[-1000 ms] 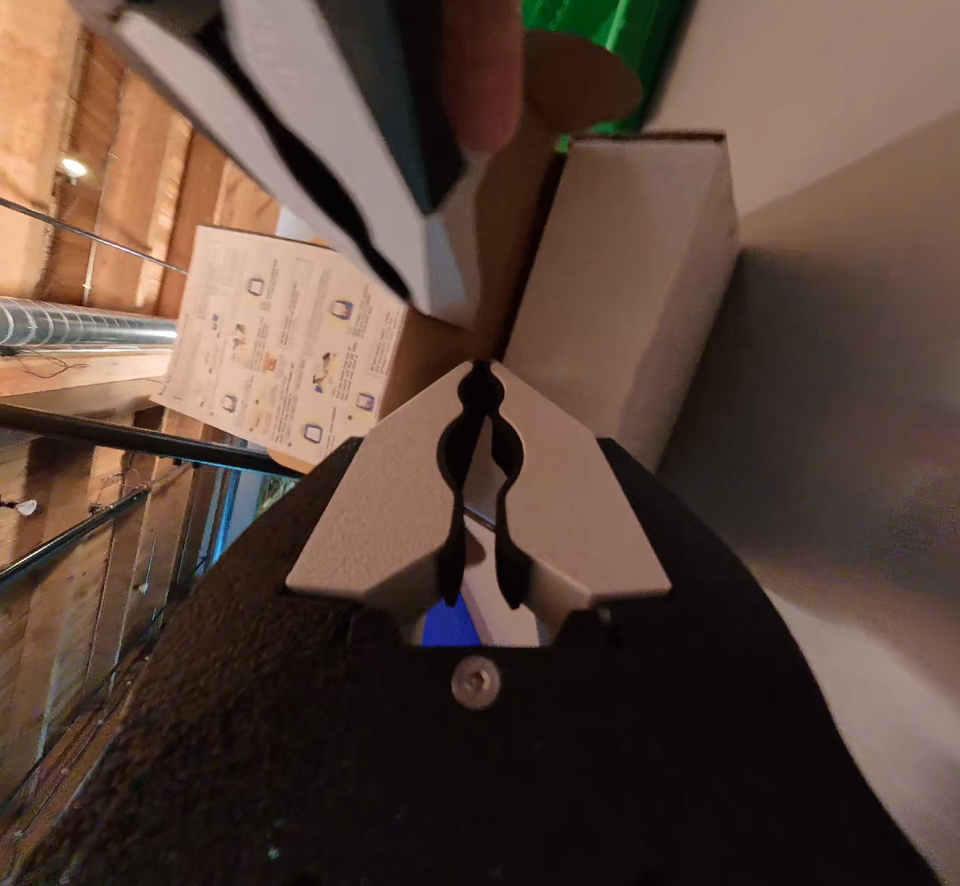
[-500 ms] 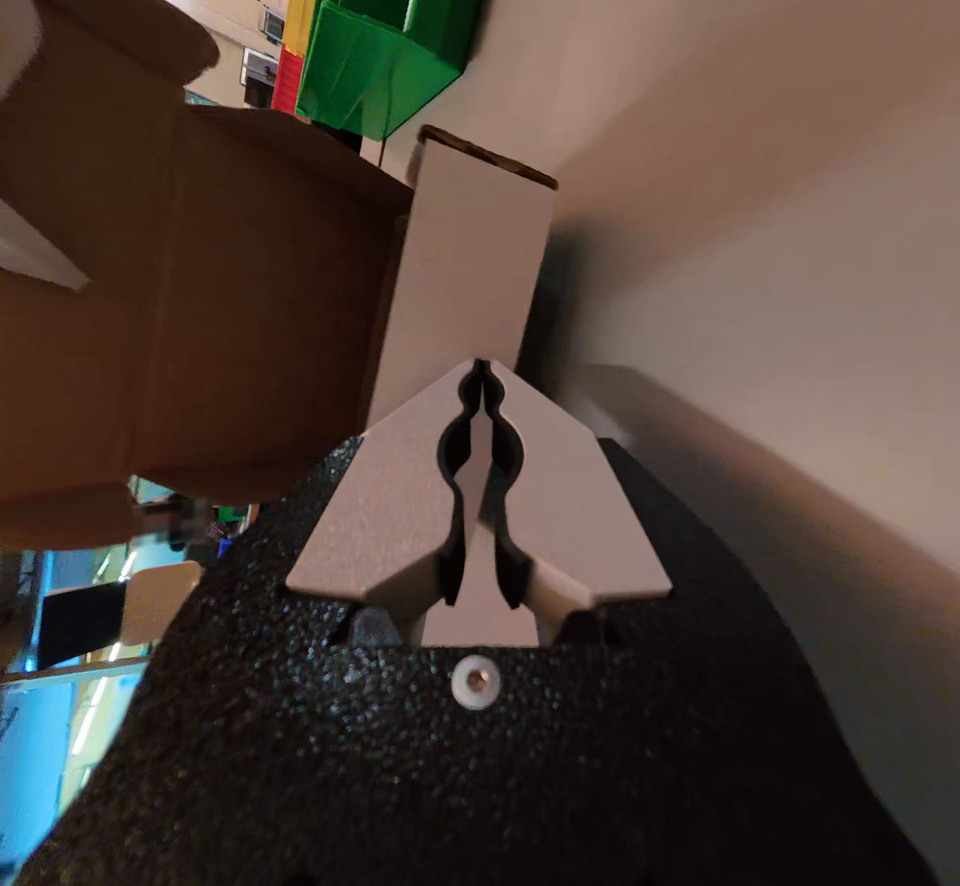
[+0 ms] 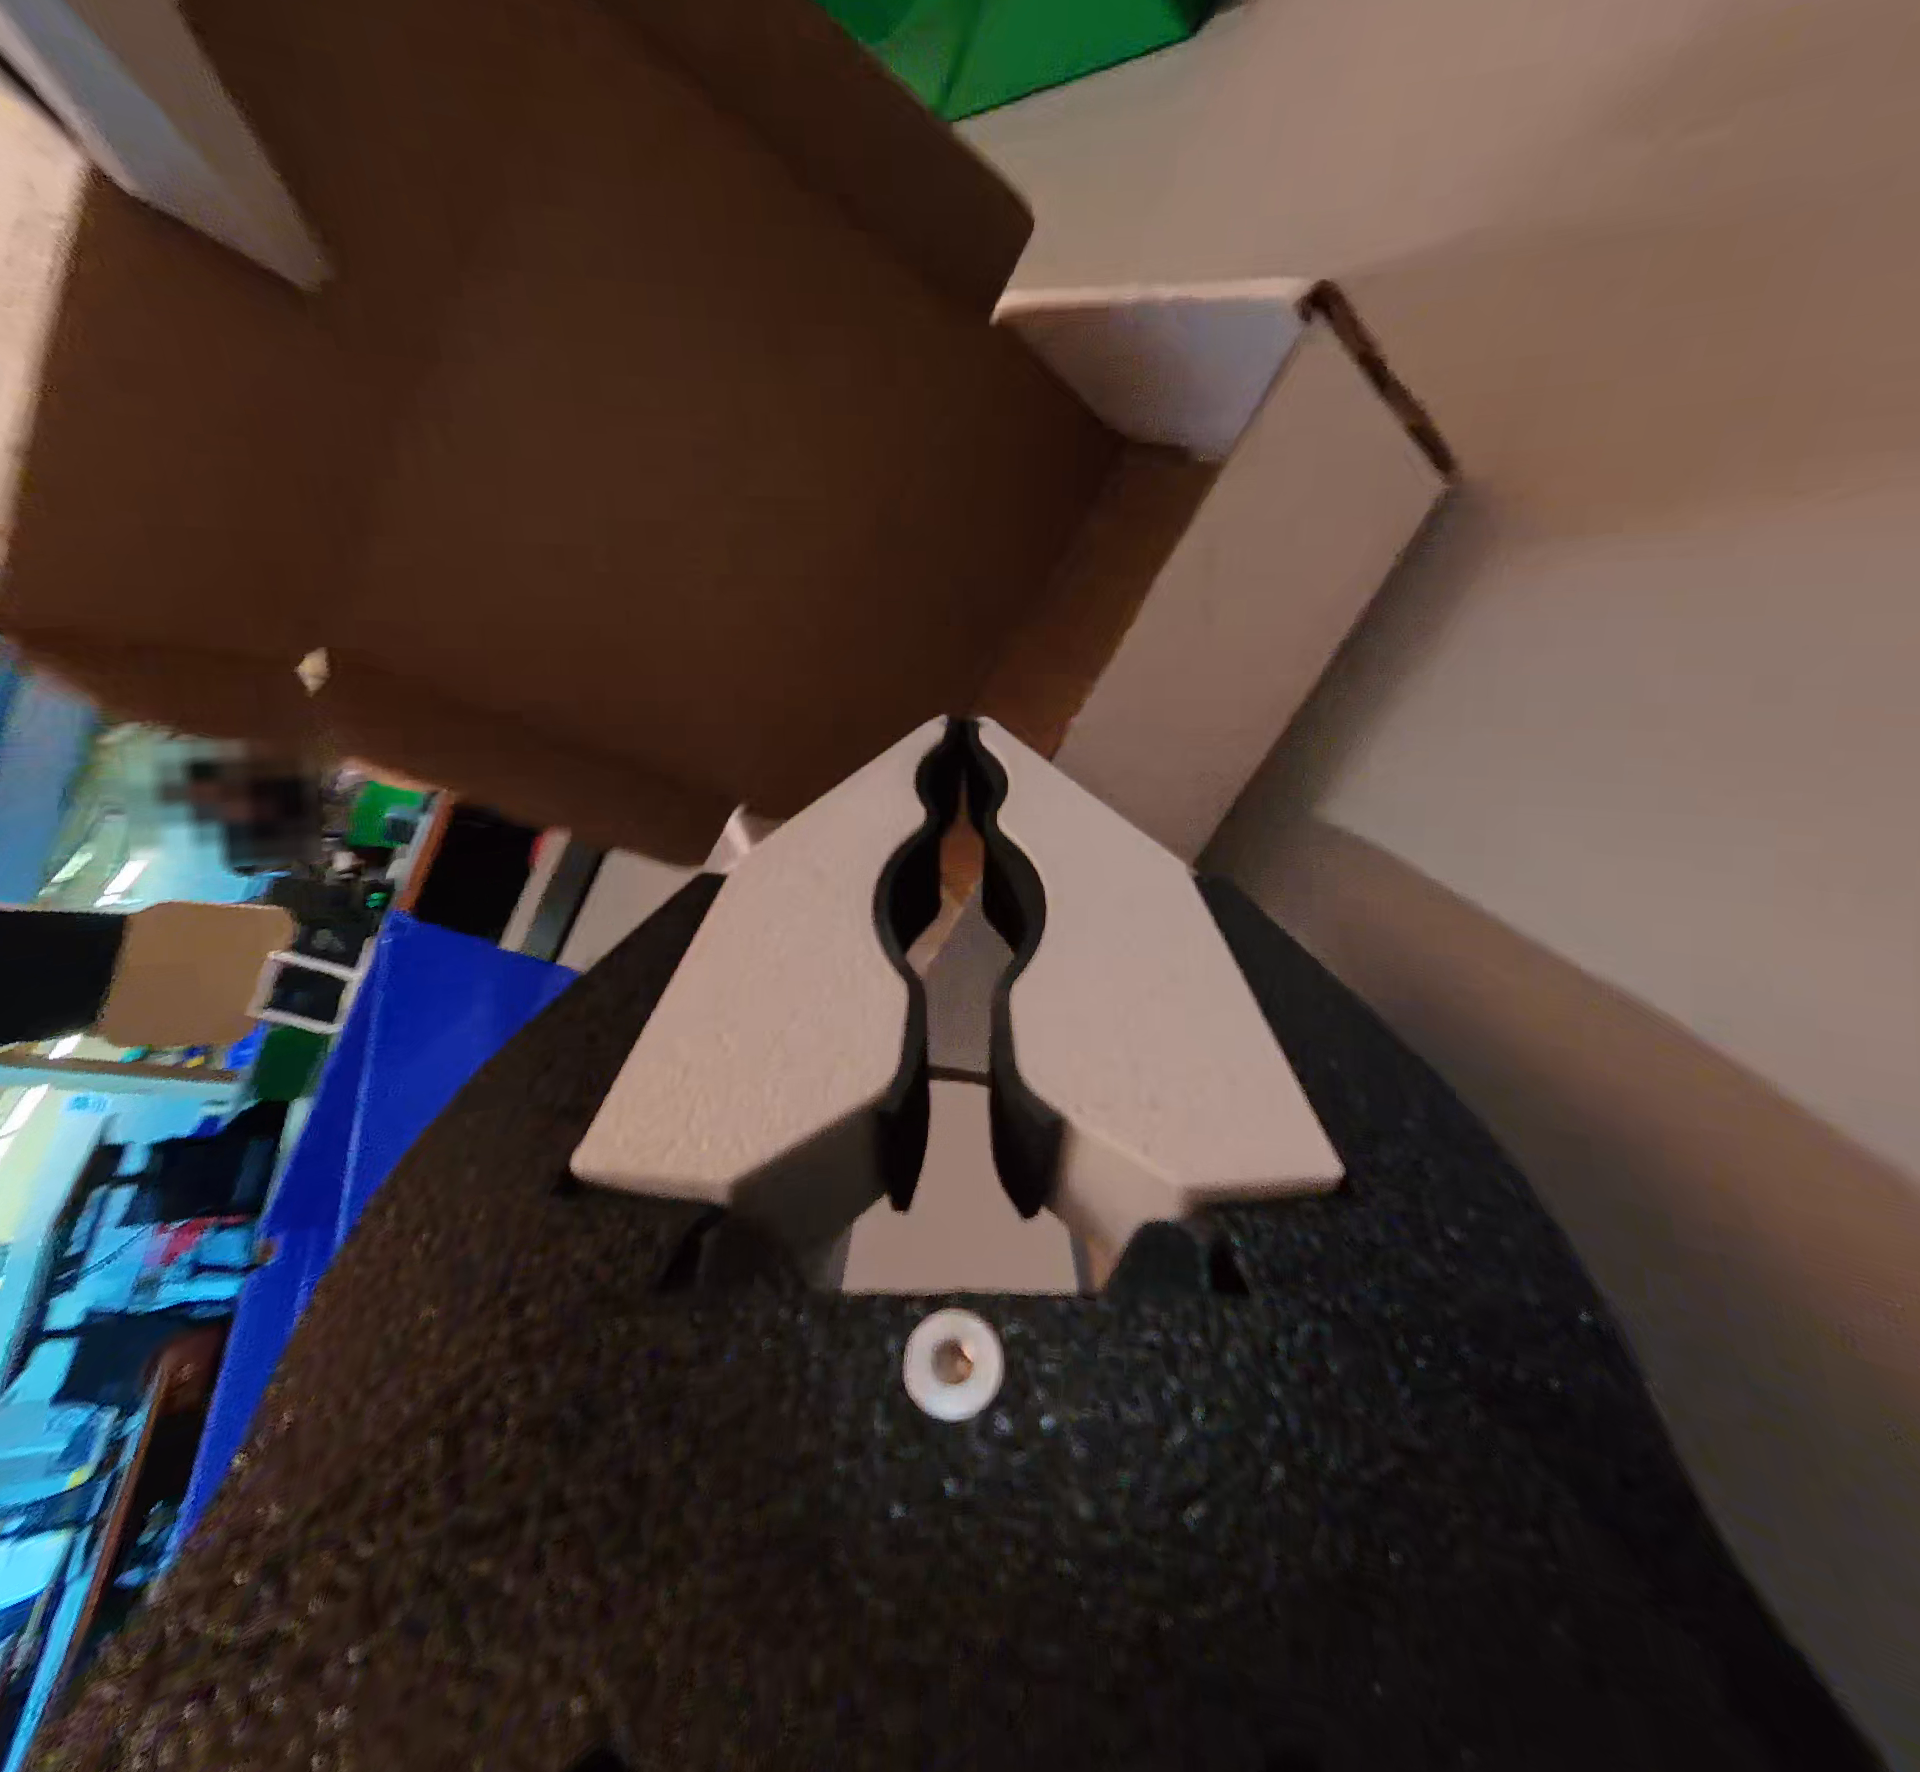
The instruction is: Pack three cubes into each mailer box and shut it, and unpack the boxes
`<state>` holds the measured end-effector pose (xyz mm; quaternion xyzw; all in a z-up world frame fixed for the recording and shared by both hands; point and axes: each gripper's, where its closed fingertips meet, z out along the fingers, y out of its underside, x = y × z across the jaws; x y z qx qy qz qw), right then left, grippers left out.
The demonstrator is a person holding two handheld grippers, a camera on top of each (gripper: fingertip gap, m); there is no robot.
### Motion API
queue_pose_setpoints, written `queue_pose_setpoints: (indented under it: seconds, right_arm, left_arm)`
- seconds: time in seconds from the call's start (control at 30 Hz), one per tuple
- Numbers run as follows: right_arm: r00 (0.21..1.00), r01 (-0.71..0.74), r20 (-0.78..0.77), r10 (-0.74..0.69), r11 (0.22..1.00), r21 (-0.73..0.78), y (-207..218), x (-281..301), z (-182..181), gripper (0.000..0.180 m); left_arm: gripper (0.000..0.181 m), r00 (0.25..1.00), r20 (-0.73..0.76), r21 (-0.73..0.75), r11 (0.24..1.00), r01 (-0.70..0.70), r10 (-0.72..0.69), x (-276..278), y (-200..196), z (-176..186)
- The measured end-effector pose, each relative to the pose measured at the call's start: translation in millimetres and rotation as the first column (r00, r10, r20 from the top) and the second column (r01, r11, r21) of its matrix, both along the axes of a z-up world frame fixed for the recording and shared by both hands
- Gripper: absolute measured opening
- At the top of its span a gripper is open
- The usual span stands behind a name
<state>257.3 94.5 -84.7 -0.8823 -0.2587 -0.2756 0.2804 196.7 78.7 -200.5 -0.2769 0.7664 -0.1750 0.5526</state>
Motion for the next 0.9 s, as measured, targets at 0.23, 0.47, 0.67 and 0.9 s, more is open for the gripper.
queue_pose_setpoints:
  seconds: [0.23, 0.47, 0.67, 0.9]
  right_arm:
    - [0.99, 0.124, 0.074, -0.121, 0.992, -0.038, 21, 91, -49, 0.005]
    - [0.968, 0.236, -0.076, -0.237, 0.971, -0.027, 27, 120, -120, 0.018]
    - [0.977, 0.213, -0.071, -0.202, 0.952, 0.221, 29, 102, -46, 0.062]
    - [0.79, 0.606, -0.42, -0.447, 0.671, 0.426, -62, 68, 15, 0.071]
  left_arm:
    - [0.0, 1.0, 0.008, -0.06, 0.998, -0.016, 0.017, -2, -1, -1]
    - [0.0, 0.999, -0.012, -0.09, 0.995, -0.041, 0.04, -1, 0, 1]
    - [0.0, 0.997, -0.028, -0.133, 0.989, -0.068, 0.065, 0, 5, 4]
    - [0.003, 0.996, 0.017, -0.236, 0.968, -0.081, 0.088, -2, 2, 19]
